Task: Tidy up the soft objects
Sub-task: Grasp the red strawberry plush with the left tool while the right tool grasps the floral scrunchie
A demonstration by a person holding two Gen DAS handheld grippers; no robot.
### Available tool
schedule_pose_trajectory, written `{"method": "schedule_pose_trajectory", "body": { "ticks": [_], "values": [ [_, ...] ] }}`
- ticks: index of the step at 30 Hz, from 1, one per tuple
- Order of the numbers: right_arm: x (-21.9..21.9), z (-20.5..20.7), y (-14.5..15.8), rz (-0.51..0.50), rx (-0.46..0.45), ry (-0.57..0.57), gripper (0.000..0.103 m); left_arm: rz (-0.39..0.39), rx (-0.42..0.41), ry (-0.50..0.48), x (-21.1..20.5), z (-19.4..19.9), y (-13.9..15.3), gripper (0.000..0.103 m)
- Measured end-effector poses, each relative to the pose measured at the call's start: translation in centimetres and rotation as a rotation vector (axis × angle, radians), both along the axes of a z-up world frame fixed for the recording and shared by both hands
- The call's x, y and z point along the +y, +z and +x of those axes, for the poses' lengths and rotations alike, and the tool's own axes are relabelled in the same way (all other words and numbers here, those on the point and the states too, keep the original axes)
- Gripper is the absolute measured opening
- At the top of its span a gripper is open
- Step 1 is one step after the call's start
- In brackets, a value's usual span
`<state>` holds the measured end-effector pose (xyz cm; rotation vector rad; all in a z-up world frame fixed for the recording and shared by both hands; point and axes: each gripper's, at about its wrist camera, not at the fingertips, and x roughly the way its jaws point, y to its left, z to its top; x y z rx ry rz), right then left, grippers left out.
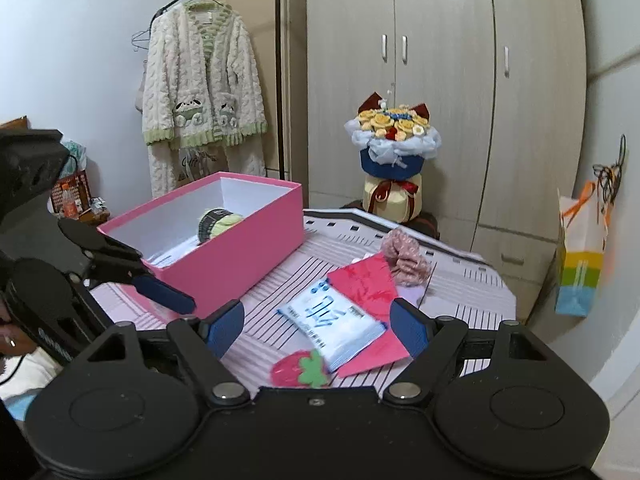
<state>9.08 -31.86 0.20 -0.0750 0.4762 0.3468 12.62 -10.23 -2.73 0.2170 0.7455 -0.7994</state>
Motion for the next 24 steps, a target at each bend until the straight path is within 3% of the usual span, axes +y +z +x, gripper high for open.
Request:
{"method": "schedule_pose_trajectory", "body": {
  "ticks": [4,7,15,19,24],
  "values": [
    [-0.1,1.8,-0.8,-0.05,-0.006,0.001,0.084,-0.069,-0.043,0.003,-1.0,0.8,-2.6,0.079],
    [-0.7,3.5,-1.5,-0.026,0.017,0.018,0.084,-0.057,-0.102,-0.004,-2.1,0.9,-3.8,0.079],
    [-2.9,10.3,-3.7,0.074,0.086,-0.005,0.084,-0.037,-0.037,0.045,-4.7,3.5,-7.6,0.079],
    [-3.9,14.5,-4.6,0.124,0.125,-0.034,0.084,0.03,-0.049,0.079,-5.7,4.3,-9.1,0.079],
    [-5.1,19.4,-6.0,0.2,0.178,-0.073,0.087,0.001,-0.022,0.069,-5.8,4.7,-9.7,0.079]
  ]
}}
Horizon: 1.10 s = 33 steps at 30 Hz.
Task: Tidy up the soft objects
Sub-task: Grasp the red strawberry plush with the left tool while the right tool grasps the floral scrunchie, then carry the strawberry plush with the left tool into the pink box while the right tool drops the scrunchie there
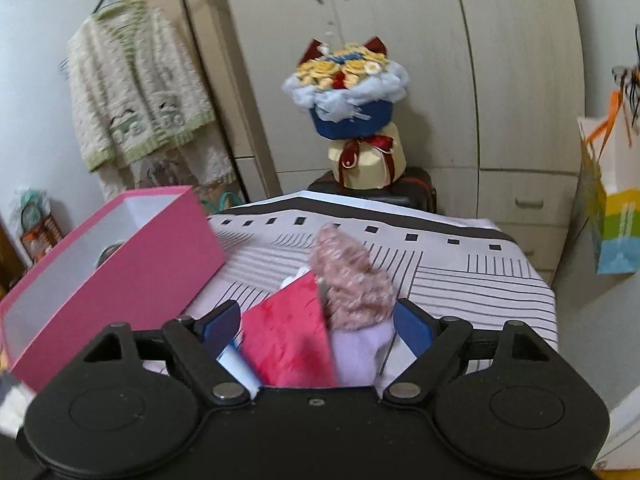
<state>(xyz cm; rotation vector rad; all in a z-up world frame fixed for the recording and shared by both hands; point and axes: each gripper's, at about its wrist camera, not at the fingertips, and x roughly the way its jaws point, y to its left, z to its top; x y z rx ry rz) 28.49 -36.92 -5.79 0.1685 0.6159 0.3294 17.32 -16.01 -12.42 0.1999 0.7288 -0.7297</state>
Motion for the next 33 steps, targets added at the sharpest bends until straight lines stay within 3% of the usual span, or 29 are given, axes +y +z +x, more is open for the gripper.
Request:
{"method": "schedule_pose_trajectory", "body": {
  "ticks": [7,8,9,11,12,13,14,19,26,33],
  "values": [
    [-0.8,4.7,-2.9,0.035,0.053,-0.051,0.086,-0.055,-0.018,0.012,0.0,0.5,-0.5,0.079],
    [-1.0,5.0,-3.4,0.04,0.054,-0.058,0.079,-0.063,-0.013,0.017,0.1,0.5,-0.5,0.077],
    [-1.1,5.2,-3.6,0.044,0.053,-0.057,0.062,-0.066,-0.007,0.02,0.2,0.5,-0.5,0.077],
    [-1.1,5.4,-4.0,0.05,0.06,-0.036,0.038,-0.062,0.0,0.024,0.2,0.6,-0.3,0.073],
    [-1.0,5.3,-4.1,0.037,0.052,-0.031,0.02,-0.06,0.005,0.022,0.2,0.6,-0.2,0.069],
    [-0.7,4.8,-4.0,0.005,0.028,-0.033,0.013,-0.06,0.012,0.018,0.3,0.7,-0.1,0.061],
    [-0.4,4.3,-3.8,-0.021,0.004,-0.031,0.012,-0.061,0.019,0.015,0.3,0.8,0.0,0.054],
    [0.0,2.1,-1.9,-0.057,-0.058,-0.062,0.011,-0.06,0.037,0.017,0.5,0.8,0.2,0.048],
    [0.9,-1.2,1.2,-0.154,-0.162,-0.112,0.011,-0.077,0.035,0.053,1.2,0.2,0.8,0.048],
    [1.7,-5.1,2.3,-0.162,-0.182,-0.13,0.011,-0.096,0.021,0.091,2.8,-0.6,1.9,0.048]
  ]
}}
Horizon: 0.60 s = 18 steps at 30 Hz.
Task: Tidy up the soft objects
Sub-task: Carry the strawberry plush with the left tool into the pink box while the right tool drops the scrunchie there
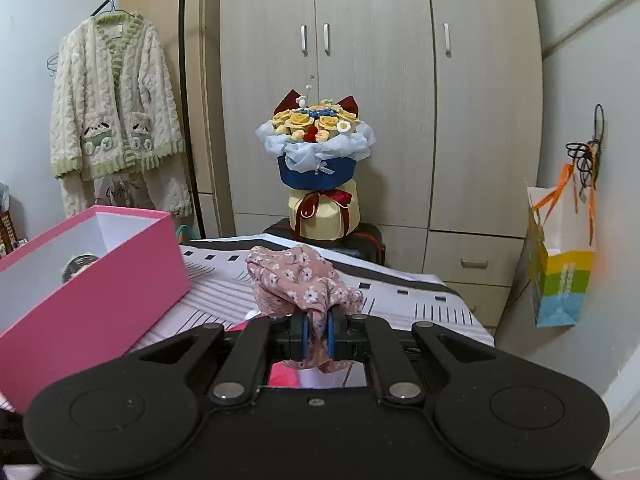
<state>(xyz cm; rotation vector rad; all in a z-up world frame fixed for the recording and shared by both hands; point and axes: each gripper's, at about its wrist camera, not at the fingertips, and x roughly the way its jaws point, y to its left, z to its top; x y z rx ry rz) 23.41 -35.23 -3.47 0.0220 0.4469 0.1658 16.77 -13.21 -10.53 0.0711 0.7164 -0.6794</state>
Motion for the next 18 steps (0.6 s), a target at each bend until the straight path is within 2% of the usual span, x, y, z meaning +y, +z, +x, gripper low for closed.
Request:
{"method": "schedule_pose_trajectory", "body": {
  "ticks": [8,18],
  "values": [
    [1.9,-5.2,0.2,0.01,0.012,0.065,0.011,-0.023,-0.006,0.032,2.2,-1.3,1.3,0.048],
    [3.9,-10.2,-1.5,0.048,0.102,0.118,0.011,-0.025,0.003,0.065,5.1,-3.0,2.4,0.048]
  ]
}}
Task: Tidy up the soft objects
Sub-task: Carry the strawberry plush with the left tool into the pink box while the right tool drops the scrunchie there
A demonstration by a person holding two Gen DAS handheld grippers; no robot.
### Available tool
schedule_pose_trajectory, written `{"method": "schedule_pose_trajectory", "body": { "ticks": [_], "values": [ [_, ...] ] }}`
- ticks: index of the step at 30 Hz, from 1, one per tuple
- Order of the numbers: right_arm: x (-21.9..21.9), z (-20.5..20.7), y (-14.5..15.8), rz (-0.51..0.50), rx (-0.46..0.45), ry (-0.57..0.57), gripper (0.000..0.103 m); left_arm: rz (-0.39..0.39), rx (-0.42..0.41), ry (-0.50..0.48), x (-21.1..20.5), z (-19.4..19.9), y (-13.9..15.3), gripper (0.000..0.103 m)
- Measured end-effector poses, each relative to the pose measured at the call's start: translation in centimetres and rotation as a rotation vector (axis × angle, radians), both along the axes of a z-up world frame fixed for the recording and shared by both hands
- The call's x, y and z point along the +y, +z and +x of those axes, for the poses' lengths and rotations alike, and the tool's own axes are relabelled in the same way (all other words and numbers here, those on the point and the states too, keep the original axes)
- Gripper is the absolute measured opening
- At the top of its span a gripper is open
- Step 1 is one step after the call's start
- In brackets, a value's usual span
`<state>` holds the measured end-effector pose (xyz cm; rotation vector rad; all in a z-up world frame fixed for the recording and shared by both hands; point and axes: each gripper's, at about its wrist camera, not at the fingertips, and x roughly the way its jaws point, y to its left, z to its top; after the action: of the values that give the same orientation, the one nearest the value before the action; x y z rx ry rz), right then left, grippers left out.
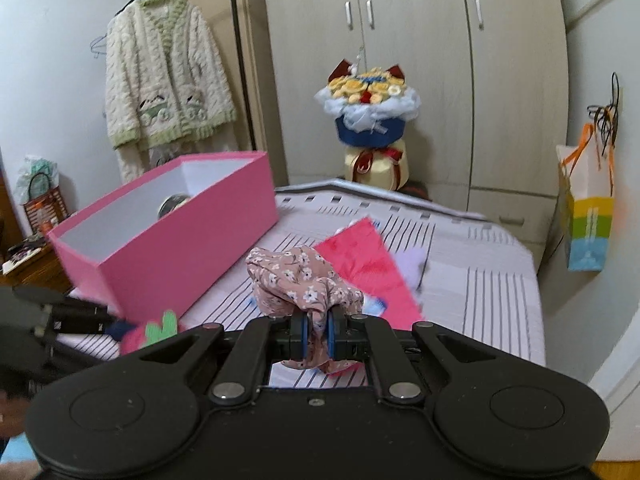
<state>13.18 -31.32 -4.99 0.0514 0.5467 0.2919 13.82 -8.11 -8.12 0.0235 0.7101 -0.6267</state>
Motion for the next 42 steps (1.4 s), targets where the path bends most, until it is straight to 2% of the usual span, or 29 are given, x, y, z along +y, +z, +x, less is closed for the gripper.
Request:
{"method": "schedule_pose_trajectory", "body": {
  "ticks": [7,13,16,22,28,33,37,42],
  "values": [
    [1.0,-2.9,-0.9,0.017,0.098,0.04,0.011,0.044,0.035,-0.012,2.0,-1.3,0.4,0.048],
    [2.6,-4.7,-0.1,0.037,0.168,0.088,0.011,0.046,0.077,-0.031,3.9,-2.5,1.5,0.048],
    [3.5,-5.1,0.5,0.04,0.2,0.124,0.011,0.057,0.068,-0.048,4.9,-3.3,2.6,0.048],
    [5.4,-4.8,1.9,0.117,0.242,0.212,0.012,0.051,0.035,-0.054,7.6,-4.6,5.0,0.048],
    [7.9,-3.1,4.8,0.137,0.175,0.277,0.012,0.038,-0.023,-0.037,10.2,-4.3,7.9,0.048],
    [10.2,-0.5,7.1,0.179,0.119,0.313,0.012,0.044,-0.081,-0.01,12.3,-2.5,10.0,0.048],
    [12.2,2.2,8.4,0.2,0.088,0.333,0.013,0.049,-0.111,0.024,13.8,-0.2,11.1,0.048],
    [14.3,6.0,8.6,0.2,0.063,0.31,0.013,0.034,-0.107,0.074,15.2,4.1,11.3,0.048]
  ]
}}
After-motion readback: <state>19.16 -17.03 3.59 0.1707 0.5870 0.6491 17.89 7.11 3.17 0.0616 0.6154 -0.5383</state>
